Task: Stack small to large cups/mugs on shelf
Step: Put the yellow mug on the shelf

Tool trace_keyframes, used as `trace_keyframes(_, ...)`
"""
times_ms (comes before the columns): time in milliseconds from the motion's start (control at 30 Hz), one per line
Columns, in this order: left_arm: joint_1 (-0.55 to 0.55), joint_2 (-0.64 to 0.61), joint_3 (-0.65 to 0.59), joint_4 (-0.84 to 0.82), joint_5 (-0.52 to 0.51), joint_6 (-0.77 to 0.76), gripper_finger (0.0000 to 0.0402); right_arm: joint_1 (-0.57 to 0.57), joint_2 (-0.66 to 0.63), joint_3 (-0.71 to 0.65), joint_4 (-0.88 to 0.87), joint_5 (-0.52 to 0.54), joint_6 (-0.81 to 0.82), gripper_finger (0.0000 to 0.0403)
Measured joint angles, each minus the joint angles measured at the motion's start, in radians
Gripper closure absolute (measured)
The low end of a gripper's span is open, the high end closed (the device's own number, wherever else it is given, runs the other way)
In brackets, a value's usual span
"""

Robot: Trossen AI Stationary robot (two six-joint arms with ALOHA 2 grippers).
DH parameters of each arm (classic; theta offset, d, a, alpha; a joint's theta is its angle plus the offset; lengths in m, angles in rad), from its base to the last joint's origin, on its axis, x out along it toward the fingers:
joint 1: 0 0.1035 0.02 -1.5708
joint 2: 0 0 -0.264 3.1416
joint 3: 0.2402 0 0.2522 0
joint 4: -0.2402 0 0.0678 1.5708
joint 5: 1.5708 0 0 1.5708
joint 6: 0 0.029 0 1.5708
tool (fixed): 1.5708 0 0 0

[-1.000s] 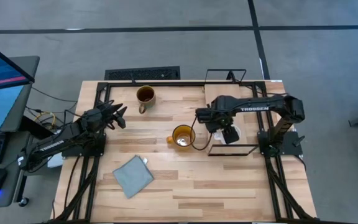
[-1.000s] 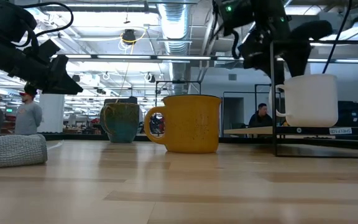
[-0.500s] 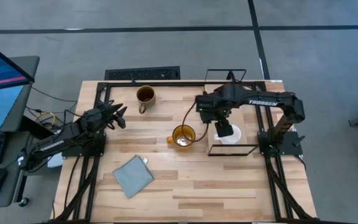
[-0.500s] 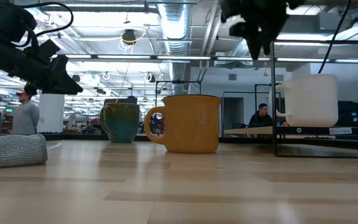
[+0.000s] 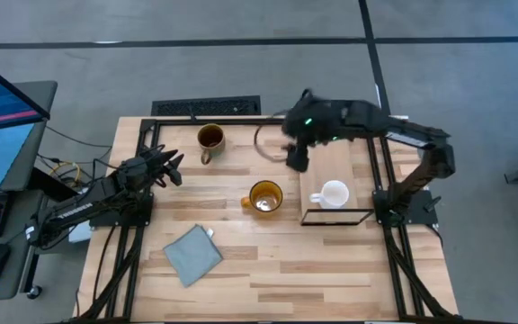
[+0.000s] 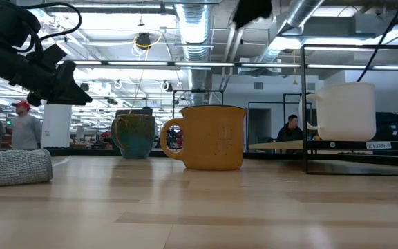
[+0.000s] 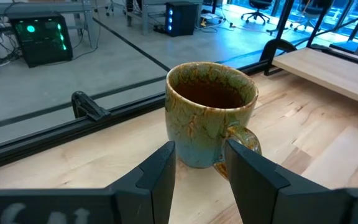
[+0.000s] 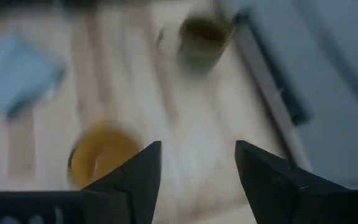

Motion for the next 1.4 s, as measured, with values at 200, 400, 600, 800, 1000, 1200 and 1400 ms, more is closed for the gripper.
trace_keyframes(200,0.000,0.000,0.000,0.010,-0.001,0.000,0.0271,-0.057,-0.151,0.000,0.103,0.080,-0.065,0.0177)
trace_keyframes(400,0.000,0.000,0.000,0.019,-0.001,0.000,0.0271,-0.105,-0.289,-0.059,0.130,0.080,-0.078,0.0177)
trace_keyframes(600,0.000,0.000,-0.001,0.029,-0.001,0.000,0.0271,-0.138,-0.521,-0.365,0.285,0.113,-0.033,0.0177)
trace_keyframes(800,0.000,0.000,-0.001,0.030,-0.001,-0.001,0.0271,-0.135,-0.781,-0.707,0.516,0.110,0.056,0.0177)
trace_keyframes(1000,0.000,0.000,-0.001,0.032,0.009,-0.023,0.0271,-0.105,-0.990,-0.975,0.695,0.120,0.088,0.0177)
trace_keyframes(1200,0.000,0.000,-0.001,0.033,0.009,-0.043,0.0271,-0.095,-1.180,-1.159,0.808,0.162,0.089,0.0177)
trace_keyframes(1400,0.000,0.000,-0.002,0.041,0.014,-0.043,0.0271,-0.094,-1.331,-1.290,0.854,0.162,0.089,0.0177)
